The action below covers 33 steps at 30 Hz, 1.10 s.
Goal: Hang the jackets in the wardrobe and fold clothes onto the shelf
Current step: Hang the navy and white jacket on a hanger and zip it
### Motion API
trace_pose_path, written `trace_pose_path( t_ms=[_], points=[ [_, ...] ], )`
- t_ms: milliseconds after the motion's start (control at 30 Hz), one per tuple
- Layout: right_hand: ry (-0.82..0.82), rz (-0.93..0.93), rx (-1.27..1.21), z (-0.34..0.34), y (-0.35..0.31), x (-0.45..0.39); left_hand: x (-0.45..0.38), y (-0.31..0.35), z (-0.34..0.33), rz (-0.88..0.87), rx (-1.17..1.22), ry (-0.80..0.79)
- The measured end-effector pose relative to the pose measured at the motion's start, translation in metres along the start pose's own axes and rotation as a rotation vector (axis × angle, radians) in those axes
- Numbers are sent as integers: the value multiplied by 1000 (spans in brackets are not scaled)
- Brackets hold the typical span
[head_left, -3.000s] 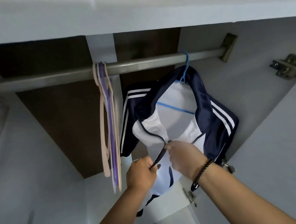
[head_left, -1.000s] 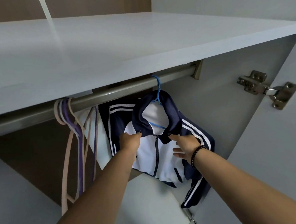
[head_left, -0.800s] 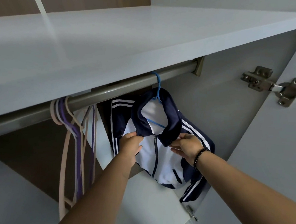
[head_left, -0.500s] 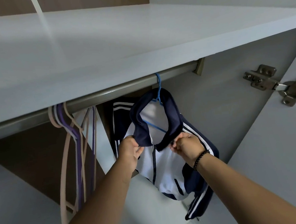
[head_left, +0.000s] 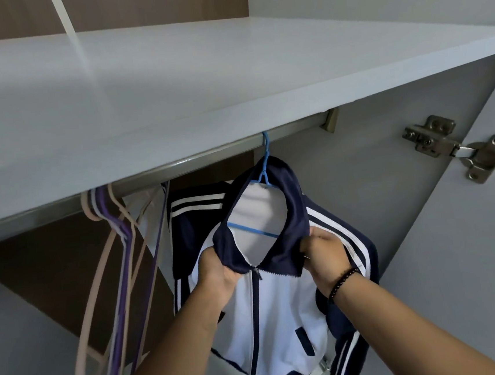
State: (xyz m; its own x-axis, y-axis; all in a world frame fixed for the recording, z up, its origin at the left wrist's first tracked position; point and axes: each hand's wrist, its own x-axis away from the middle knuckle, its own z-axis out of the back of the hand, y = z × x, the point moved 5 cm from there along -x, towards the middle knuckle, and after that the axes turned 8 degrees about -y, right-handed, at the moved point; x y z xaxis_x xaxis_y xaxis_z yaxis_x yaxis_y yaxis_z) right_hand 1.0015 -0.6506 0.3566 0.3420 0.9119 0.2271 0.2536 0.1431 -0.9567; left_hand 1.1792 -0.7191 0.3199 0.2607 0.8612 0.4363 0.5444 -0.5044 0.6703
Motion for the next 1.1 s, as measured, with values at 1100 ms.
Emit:
trace_pose_path(
  t_ms=[1100],
  points=[
    [109,62,259,-31,-107,-48,22,82,-7,-687,-833,147]
  ],
)
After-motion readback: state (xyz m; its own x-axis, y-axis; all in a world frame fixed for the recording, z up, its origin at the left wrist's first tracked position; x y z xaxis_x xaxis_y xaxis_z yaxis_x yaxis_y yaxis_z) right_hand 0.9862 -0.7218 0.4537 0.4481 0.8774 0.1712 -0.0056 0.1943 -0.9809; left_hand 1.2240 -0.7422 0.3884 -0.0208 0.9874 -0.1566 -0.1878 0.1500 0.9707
